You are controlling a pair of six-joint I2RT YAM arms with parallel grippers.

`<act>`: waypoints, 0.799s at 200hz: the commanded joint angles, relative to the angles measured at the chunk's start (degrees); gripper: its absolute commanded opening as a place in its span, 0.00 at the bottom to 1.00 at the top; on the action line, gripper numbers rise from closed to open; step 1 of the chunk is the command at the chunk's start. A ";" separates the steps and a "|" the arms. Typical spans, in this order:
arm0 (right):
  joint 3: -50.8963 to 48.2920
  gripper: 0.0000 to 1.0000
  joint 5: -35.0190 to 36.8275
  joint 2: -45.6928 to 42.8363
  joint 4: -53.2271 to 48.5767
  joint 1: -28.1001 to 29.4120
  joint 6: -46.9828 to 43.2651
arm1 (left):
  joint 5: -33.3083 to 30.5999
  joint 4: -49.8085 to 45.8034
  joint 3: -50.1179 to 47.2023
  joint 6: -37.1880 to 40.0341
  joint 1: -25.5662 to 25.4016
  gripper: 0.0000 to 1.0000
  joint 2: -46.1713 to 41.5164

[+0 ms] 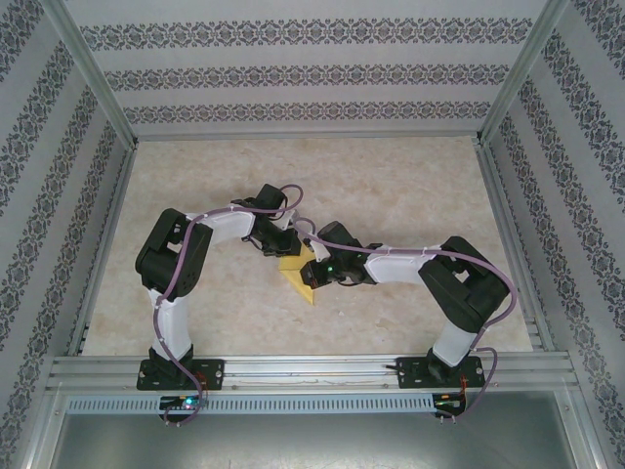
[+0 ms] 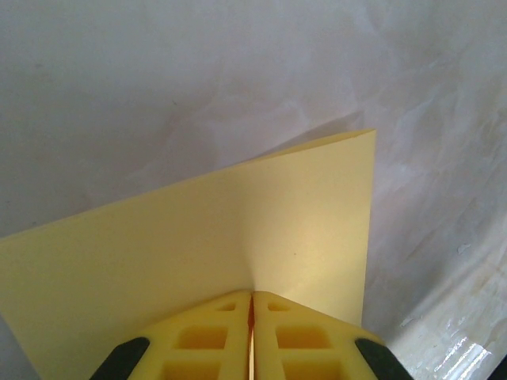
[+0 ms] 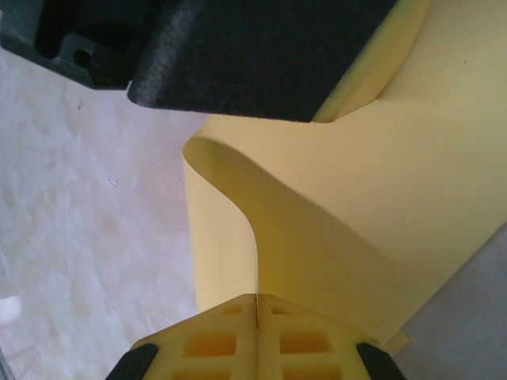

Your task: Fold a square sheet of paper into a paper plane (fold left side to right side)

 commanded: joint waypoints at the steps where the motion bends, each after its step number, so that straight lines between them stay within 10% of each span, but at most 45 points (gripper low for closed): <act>1: 1.27 0.01 0.24 1.17 -1.33 0.46 -1.23 | -1.24 -1.21 -1.48 1.10 0.43 0.09 1.62; 160: 0.14 0.02 0.68 4.40 -1.29 0.42 -1.06 | 0.63 1.25 -0.87 -0.82 0.74 0.14 -6.74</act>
